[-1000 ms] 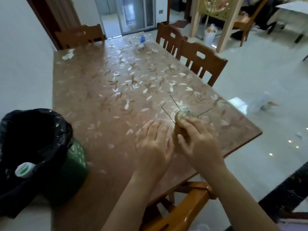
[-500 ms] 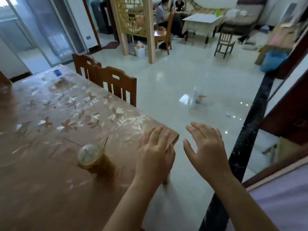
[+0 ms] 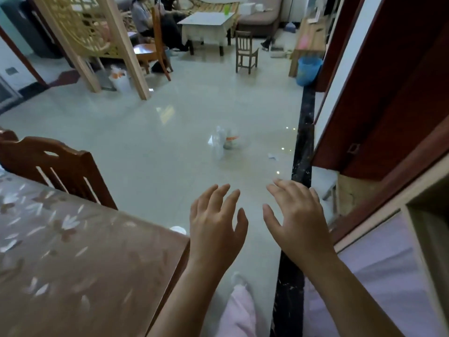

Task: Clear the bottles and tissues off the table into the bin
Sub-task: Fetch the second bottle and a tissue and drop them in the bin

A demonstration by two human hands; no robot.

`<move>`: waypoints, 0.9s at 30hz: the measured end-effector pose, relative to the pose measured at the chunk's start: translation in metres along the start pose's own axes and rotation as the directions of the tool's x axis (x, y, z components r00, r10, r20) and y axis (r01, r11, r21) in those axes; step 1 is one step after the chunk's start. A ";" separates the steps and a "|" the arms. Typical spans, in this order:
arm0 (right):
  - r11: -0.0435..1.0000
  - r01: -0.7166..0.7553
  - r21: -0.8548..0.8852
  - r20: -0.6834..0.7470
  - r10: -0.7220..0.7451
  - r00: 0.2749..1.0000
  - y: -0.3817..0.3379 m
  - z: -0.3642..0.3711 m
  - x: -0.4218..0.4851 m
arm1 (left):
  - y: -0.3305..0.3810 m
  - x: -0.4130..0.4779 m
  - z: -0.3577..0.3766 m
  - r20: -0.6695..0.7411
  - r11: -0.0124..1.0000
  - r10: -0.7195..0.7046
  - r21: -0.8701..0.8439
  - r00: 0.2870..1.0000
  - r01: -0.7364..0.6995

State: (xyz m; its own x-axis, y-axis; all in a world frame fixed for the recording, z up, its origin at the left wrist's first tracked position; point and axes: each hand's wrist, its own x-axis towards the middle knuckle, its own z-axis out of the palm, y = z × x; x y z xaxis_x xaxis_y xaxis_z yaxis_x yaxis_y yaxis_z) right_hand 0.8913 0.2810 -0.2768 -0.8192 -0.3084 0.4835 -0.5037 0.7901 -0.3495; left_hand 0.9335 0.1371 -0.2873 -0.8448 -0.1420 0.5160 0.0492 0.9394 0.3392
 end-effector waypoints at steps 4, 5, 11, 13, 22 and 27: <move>0.999 -0.005 -0.036 0.016 0.006 1.000 0.032 0.031 0.061 | -0.017 0.061 0.046 -0.045 0.999 0.002 -0.044 0.999 -0.004; 0.999 -0.001 -0.041 0.025 0.002 1.000 0.038 0.039 0.080 | -0.022 0.080 0.057 -0.055 0.999 -0.003 -0.047 0.999 0.001; 0.997 0.065 -0.043 0.036 -0.064 0.997 0.055 0.079 0.200 | -0.060 0.188 0.096 -0.110 0.999 -0.038 -0.027 0.993 0.036; 0.996 0.081 -0.025 0.044 -0.079 0.996 0.060 0.093 0.233 | -0.074 0.217 0.106 -0.123 0.998 -0.061 -0.011 0.991 0.060; 0.966 0.214 0.145 0.107 -0.231 0.967 0.074 0.176 0.365 | -0.138 0.308 0.147 -0.134 0.971 -0.198 0.109 0.971 0.213; 0.923 0.315 0.221 0.093 -0.341 0.935 0.081 0.226 0.449 | -0.174 0.379 0.172 -0.168 0.935 -0.271 0.190 0.948 0.300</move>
State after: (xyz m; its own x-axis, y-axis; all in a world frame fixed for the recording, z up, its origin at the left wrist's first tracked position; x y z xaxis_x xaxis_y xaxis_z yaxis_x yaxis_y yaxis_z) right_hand 0.4206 0.0871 -0.2695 -0.6200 -0.6070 0.4970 -0.7833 0.5153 -0.3478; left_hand 0.5132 -0.0269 -0.2859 -0.7245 -0.4412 0.5295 -0.3089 0.8947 0.3228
